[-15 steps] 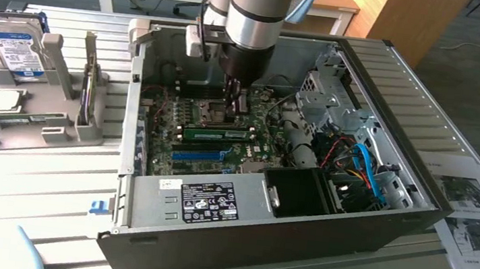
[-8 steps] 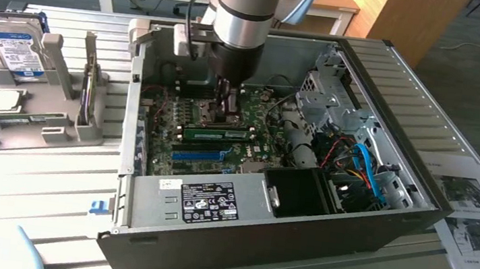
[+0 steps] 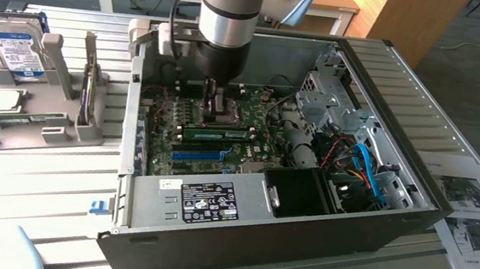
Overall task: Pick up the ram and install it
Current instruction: 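Press down the ram until it locks into place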
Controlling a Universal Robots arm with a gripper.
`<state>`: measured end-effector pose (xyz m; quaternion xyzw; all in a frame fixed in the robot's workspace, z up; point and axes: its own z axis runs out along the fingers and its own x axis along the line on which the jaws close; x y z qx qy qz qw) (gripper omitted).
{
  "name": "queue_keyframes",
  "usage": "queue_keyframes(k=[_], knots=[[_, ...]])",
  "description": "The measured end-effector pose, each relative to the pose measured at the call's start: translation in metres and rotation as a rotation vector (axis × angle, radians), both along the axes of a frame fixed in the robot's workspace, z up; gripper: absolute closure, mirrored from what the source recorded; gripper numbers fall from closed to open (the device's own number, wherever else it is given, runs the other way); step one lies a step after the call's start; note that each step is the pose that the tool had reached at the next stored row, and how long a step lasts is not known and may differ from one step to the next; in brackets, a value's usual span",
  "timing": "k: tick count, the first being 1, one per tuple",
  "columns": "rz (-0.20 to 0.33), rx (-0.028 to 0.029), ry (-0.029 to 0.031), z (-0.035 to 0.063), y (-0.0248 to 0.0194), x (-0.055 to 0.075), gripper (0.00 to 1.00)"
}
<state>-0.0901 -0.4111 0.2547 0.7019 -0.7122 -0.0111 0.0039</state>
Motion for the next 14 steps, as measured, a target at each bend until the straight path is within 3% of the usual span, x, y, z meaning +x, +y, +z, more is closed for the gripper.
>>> queue_keyframes(k=[4, 14], knots=[[0.000, -0.0001, 0.0000, 0.0000, 0.0000, -0.0070, 0.91], [0.000, -0.0001, 0.0000, -0.0006, -0.0001, -0.0076, 0.91]])
